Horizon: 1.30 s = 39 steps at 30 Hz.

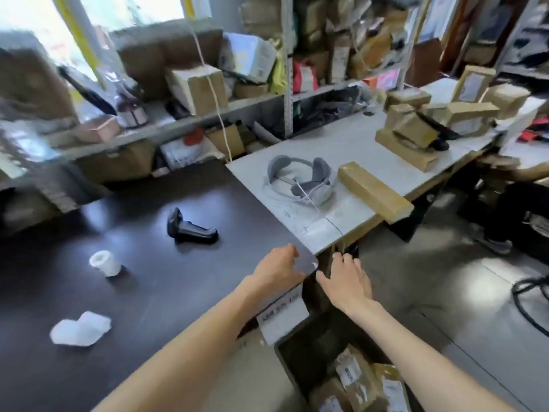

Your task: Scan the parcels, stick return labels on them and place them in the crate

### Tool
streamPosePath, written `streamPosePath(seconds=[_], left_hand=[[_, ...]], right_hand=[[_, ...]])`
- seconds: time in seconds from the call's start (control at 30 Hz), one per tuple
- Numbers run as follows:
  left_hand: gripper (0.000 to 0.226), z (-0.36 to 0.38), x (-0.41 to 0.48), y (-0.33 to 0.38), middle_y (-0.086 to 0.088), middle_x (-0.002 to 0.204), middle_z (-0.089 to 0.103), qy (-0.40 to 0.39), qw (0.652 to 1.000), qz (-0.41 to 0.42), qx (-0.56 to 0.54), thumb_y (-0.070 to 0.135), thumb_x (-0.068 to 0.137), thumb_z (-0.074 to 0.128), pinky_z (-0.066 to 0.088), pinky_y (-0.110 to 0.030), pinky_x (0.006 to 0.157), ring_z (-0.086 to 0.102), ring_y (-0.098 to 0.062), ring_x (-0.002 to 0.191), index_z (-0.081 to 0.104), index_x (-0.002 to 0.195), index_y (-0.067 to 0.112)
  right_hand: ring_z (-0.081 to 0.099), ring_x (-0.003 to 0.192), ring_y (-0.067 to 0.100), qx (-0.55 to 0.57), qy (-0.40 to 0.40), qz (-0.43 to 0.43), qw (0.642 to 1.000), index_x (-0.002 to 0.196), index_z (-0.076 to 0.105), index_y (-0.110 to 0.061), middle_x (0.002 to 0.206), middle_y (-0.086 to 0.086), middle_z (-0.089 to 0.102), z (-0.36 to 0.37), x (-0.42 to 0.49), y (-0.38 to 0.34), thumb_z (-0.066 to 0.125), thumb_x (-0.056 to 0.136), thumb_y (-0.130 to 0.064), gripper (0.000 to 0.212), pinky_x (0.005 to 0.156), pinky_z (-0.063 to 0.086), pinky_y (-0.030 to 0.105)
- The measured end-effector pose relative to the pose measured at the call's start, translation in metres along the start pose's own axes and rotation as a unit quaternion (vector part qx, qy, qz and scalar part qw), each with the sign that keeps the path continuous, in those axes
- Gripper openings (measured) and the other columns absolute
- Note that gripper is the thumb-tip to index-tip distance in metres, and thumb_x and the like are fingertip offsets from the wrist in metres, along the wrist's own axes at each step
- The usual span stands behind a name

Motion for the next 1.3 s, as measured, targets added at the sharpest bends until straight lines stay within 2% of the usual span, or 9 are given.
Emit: streamPosePath(seconds=[0.13,0.27,0.37,0.47,0.57,0.67,0.8,1.03,1.3], left_hand=[[0.038,-0.105,-0.069,-0.084,-0.008,0.117,0.064,0.123,0.988,-0.084,-0.032,0.021,0.084,0.066,0.051,-0.038,0.091,0.062,-0.025,0.105,0.059,0.12,0.01],[0.025,-0.182,-0.164,-0.175,-0.011,0.103,0.07,0.251,0.952,-0.169,-0.044,0.015,0.081,0.061,0.054,-0.038,0.084,0.065,-0.029,0.099,0.065,0.106,0.009],[0.016,-0.22,-0.236,-0.245,-0.008,0.103,0.071,0.305,0.92,-0.24,-0.048,0.017,0.082,0.063,0.051,-0.032,0.084,0.064,-0.027,0.101,0.064,0.097,0.011],[0.025,-0.246,-0.298,-0.313,-0.004,0.107,0.071,0.333,0.891,-0.3,-0.064,0.017,0.082,0.063,0.051,-0.034,0.091,0.065,-0.023,0.103,0.066,0.107,0.015],[0.024,-0.269,-0.345,-0.382,0.0,0.105,0.071,0.346,0.872,-0.341,-0.066,0.02,0.082,0.064,0.051,-0.035,0.091,0.065,-0.02,0.102,0.066,0.107,0.018],[0.024,-0.3,-0.377,-0.457,0.0,0.104,0.071,0.365,0.855,-0.36,-0.079,0.02,0.082,0.066,0.051,-0.033,0.091,0.065,-0.018,0.101,0.066,0.106,0.018],[0.025,-0.345,-0.404,-0.552,-0.003,0.105,0.07,0.381,0.839,-0.375,-0.097,0.019,0.082,0.066,0.051,-0.035,0.091,0.064,-0.02,0.101,0.065,0.107,0.016],[0.027,-0.394,-0.446,-0.703,-0.009,0.11,0.068,0.378,0.806,-0.43,-0.151,0.016,0.087,0.063,0.052,-0.04,0.092,0.063,-0.025,0.104,0.064,0.114,0.013],[0.061,-0.404,-0.493,-0.834,-0.016,0.135,0.047,0.409,0.743,-0.509,-0.148,0.031,0.082,0.073,0.035,-0.035,0.103,0.043,-0.03,0.126,0.049,0.133,0.007]], right_hand=[[0.042,0.125,0.027,0.034,-0.001,-0.157,0.987,0.135,0.041,-0.01,0.134,0.008,0.048,-0.017,-0.001,-0.145,0.048,0.096,-0.043,0.051,0.096,0.04,0.036],[0.045,0.123,0.028,0.027,0.001,-0.312,0.95,0.131,0.043,-0.01,0.13,0.008,0.051,-0.01,-0.033,-0.301,0.048,0.096,-0.043,0.049,0.092,0.041,0.037],[0.046,0.123,0.029,0.024,-0.011,-0.404,0.914,0.129,0.045,-0.009,0.13,0.009,0.052,0.011,-0.073,-0.406,0.049,0.096,-0.043,0.047,0.092,0.04,0.037],[0.049,0.117,0.028,0.028,-0.029,-0.472,0.881,0.117,0.048,-0.011,0.121,0.008,0.055,0.039,-0.113,-0.493,0.049,0.096,-0.043,0.039,0.08,0.041,0.037],[0.05,0.116,0.028,0.018,-0.04,-0.526,0.849,0.12,0.047,-0.012,0.121,0.007,0.055,0.068,-0.145,-0.569,0.05,0.094,-0.046,0.043,0.082,0.043,0.038],[0.05,0.11,0.027,0.024,-0.043,-0.556,0.829,0.115,0.047,-0.012,0.114,0.006,0.055,0.096,-0.163,-0.645,0.051,0.093,-0.045,0.04,0.071,0.038,0.035],[0.051,0.107,0.028,0.021,-0.055,-0.575,0.816,0.111,0.048,-0.01,0.11,0.006,0.055,0.131,-0.171,-0.747,0.054,0.092,-0.043,0.039,0.07,0.037,0.033],[0.051,0.107,0.029,0.022,-0.105,-0.554,0.826,0.116,0.048,-0.008,0.113,0.008,0.055,0.187,-0.176,-0.902,0.055,0.092,-0.042,0.042,0.07,0.035,0.032],[0.051,0.109,0.033,0.005,-0.197,-0.509,0.838,0.121,0.045,-0.002,0.118,0.015,0.052,0.273,-0.187,-1.002,0.052,0.096,-0.043,0.049,0.079,0.043,0.038]])
Point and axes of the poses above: each hand's wrist, its own x-axis towards the middle knuckle, its own z-axis out of the palm, y = z × x, the point moved 7 cm from there along x, towards the middle knuckle
